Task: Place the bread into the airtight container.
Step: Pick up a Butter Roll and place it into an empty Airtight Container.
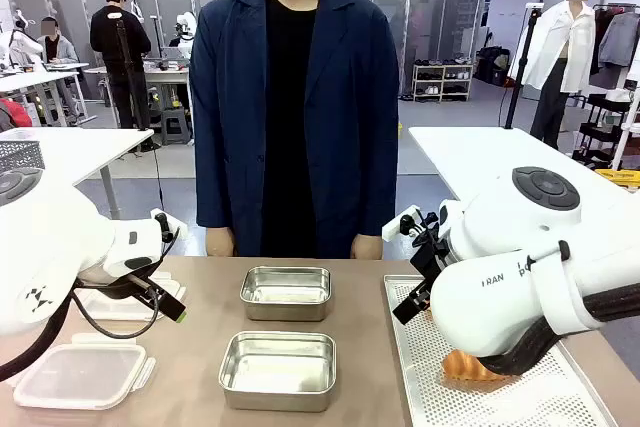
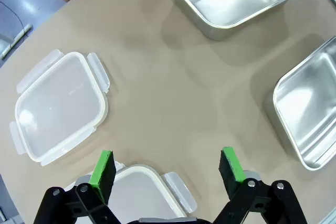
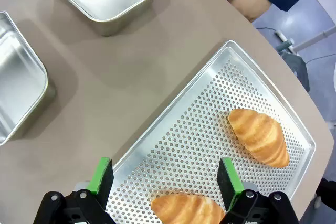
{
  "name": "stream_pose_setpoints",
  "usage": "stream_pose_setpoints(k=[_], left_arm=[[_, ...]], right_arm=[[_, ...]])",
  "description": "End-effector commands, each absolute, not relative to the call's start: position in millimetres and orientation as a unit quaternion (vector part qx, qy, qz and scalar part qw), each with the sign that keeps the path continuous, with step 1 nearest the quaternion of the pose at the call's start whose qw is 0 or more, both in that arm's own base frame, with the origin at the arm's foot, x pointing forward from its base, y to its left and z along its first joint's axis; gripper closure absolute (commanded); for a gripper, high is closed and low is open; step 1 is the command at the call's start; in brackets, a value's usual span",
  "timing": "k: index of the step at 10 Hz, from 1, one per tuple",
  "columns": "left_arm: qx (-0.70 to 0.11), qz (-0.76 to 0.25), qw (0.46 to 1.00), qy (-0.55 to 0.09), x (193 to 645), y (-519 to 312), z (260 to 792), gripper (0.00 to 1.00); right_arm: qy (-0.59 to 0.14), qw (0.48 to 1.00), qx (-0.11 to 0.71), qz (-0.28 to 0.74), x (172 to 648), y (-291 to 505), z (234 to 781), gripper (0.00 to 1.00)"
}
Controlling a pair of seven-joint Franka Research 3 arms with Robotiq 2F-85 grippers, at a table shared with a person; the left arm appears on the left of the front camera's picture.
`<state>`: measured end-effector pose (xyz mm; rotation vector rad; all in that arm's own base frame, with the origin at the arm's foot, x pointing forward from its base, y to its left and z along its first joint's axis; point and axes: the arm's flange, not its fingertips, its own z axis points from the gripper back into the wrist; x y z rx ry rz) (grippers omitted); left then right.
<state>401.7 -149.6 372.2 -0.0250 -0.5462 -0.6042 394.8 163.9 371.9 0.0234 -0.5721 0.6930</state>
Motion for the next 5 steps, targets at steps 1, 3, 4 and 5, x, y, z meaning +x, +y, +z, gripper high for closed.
stream_pose_setpoints(k=[1, 3, 4, 5], left_arm=[[-0.012, -0.294, 0.918, -0.266, 401.6, -149.9, 372.2, 0.0], [-0.012, -0.294, 0.918, -0.266, 401.6, -149.9, 372.2, 0.0], [-0.012, -0.294, 0.918, -0.266, 401.6, -149.9, 372.2, 0.0], [-0.012, -0.294, 0.918, -0.266, 401.6, -149.9, 372.2, 0.0]], right_arm=[[-0.277, 0.901, 0.011, 0.335, 394.8, 163.9, 371.9, 0.0], [-0.277, 0.901, 0.011, 0.335, 394.8, 163.9, 371.9, 0.0], [-0.277, 0.901, 0.011, 0.335, 394.8, 163.9, 371.9, 0.0], [-0.277, 0.901, 0.011, 0.335, 394.8, 163.9, 371.9, 0.0]])
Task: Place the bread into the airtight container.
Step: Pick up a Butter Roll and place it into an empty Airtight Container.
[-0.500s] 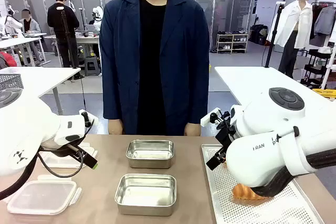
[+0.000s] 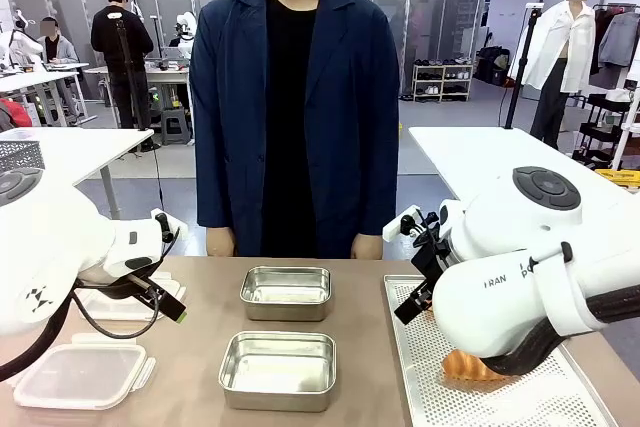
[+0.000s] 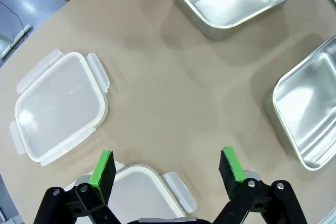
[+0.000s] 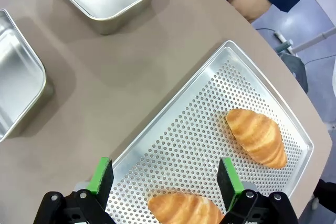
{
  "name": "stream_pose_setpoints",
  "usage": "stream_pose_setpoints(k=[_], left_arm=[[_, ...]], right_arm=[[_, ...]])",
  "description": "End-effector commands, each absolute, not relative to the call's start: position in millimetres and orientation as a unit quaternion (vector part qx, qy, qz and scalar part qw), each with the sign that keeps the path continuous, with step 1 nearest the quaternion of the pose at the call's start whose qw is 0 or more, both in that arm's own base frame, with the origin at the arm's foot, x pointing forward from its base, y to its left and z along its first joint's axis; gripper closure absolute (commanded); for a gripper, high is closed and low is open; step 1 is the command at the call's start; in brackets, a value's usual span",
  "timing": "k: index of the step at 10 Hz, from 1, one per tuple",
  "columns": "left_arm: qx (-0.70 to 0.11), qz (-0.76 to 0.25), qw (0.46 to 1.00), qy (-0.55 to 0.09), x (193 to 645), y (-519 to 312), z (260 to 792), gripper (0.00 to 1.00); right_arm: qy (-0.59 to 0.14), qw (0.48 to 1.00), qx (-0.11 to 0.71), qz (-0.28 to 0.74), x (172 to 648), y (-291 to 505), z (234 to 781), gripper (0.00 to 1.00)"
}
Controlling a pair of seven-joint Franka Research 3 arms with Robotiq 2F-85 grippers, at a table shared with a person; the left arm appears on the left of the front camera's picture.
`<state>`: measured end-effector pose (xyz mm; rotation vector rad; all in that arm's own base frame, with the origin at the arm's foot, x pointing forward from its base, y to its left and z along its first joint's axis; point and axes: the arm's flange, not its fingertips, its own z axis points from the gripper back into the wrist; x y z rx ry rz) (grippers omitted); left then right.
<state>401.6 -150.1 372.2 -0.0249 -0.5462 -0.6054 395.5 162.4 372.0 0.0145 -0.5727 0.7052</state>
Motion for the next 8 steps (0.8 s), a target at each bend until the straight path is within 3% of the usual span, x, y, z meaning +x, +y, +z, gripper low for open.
stream_pose_setpoints(k=[1, 5, 8], left_arm=[[-0.012, -0.294, 0.918, -0.266, 402, -150, 372, 0.0], [-0.012, -0.294, 0.918, -0.266, 402, -150, 372, 0.0], [-0.033, -0.368, 0.893, -0.257, 402, -134, 465, 0.0]], right_arm=[[-0.277, 0.901, 0.011, 0.335, 395, 164, 372, 0.0], [-0.277, 0.899, 0.007, 0.341, 395, 162, 372, 0.0], [-0.304, 0.873, 0.082, 0.373, 404, 129, 466, 0.0]])
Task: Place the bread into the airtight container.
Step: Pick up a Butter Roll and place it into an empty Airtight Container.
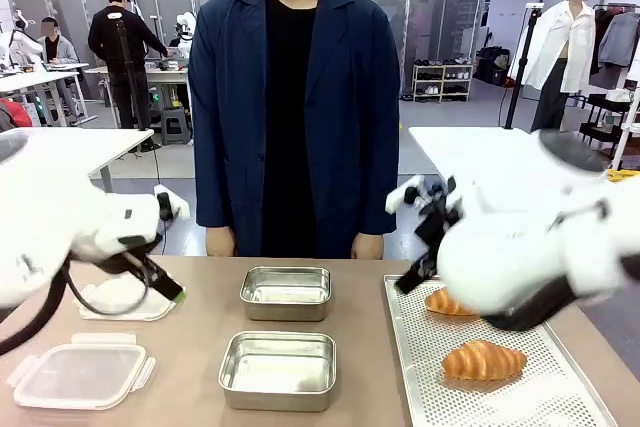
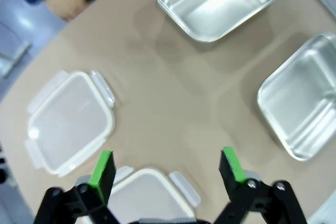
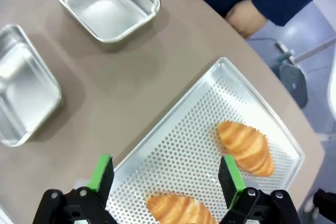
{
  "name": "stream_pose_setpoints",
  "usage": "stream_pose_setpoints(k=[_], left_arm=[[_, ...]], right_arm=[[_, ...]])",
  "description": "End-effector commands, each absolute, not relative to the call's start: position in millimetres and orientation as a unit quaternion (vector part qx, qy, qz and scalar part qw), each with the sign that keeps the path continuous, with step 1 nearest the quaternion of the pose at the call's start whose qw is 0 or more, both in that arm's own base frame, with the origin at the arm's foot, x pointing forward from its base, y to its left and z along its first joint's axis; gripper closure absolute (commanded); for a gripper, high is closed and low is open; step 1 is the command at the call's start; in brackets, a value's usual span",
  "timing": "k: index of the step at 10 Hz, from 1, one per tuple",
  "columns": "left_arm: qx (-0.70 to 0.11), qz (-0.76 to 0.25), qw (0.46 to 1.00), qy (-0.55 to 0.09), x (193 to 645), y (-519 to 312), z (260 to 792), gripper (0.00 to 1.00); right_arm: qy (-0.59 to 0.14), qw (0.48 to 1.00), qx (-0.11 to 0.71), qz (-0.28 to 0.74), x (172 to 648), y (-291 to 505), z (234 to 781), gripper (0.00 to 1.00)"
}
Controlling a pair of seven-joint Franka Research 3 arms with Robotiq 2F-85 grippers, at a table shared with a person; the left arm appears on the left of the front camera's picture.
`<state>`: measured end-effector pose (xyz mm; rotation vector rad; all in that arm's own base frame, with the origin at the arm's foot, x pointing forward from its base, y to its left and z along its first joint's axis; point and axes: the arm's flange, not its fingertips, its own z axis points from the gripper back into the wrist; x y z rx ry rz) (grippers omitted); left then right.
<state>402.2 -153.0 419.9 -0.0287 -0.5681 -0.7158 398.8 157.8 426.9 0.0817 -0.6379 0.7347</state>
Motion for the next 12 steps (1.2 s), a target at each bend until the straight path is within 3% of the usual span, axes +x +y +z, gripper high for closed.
stream_pose_setpoints(k=[1, 4, 7, 12], left_arm=[[-0.038, -0.362, 0.897, -0.252, 401, -119, 507, 0.0], [-0.068, -0.361, 0.893, -0.259, 357, -63, 639, 0.0], [-0.065, -0.355, 0.886, -0.291, 281, -15, 728, 0.0], [-0.062, -0.342, 0.873, -0.342, 231, 13, 761, 0.0]], right_arm=[[-0.296, 0.879, 0.087, 0.365, 405, 107, 511, 0.0], [-0.295, 0.881, 0.057, 0.365, 357, 42, 634, 0.0], [-0.299, 0.884, 0.047, 0.355, 284, 7, 706, 0.0], [-0.314, 0.893, 0.017, 0.323, 237, -20, 737, 0.0]])
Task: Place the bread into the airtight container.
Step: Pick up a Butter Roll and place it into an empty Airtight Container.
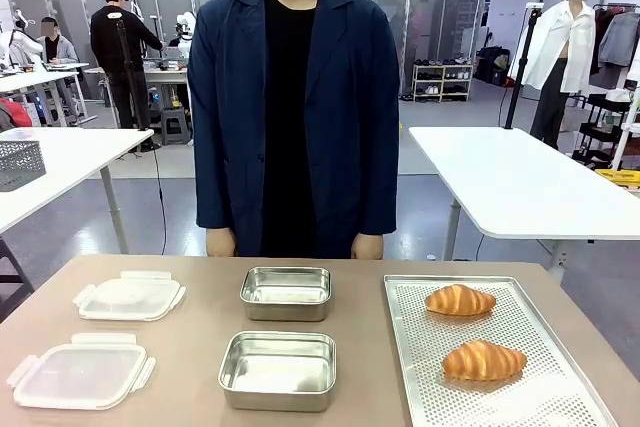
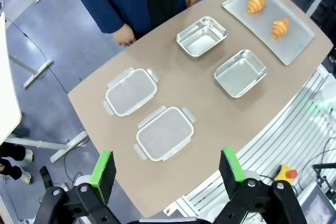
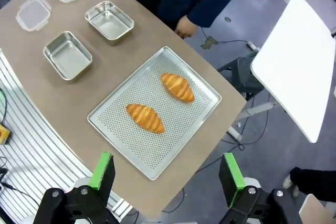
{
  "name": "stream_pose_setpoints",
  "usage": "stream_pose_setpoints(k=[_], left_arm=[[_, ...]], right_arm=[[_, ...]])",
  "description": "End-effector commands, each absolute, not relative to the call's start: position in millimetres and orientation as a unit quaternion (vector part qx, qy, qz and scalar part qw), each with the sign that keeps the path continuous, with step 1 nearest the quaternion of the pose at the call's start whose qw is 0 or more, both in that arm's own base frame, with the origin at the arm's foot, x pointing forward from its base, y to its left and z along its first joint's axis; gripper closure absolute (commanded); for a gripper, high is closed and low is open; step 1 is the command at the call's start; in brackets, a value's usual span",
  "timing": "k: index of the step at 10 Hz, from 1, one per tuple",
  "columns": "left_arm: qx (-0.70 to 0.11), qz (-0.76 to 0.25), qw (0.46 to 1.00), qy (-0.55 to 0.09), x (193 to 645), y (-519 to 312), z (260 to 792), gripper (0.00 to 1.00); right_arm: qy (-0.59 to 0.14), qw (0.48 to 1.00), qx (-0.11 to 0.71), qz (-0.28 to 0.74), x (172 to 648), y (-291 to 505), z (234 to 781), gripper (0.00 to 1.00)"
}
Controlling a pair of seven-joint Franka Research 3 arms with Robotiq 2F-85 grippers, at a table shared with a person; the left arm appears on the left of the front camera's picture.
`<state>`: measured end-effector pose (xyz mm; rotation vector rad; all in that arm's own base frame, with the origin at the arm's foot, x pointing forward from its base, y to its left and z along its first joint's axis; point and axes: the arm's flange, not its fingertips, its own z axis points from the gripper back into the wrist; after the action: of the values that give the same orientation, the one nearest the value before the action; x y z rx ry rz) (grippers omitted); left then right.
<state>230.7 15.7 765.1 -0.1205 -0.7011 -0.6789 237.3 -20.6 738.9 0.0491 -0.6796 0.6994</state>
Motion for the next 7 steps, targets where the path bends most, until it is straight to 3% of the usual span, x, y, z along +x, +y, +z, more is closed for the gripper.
stream_pose_setpoints(k=[1, 7], left_arm=[[-0.061, -0.334, 0.876, -0.342, 229.4, 13.2, 760.7, 0.0], [-0.058, -0.326, 0.881, -0.338, 229.0, 15.7, 765.4, 0.0]], right_arm=[[-0.311, 0.896, 0.016, 0.317, 238.4, -21.4, 735.4, 0.0], [-0.323, 0.886, 0.02, 0.333, 237.5, -22.4, 738.2, 0.0]])
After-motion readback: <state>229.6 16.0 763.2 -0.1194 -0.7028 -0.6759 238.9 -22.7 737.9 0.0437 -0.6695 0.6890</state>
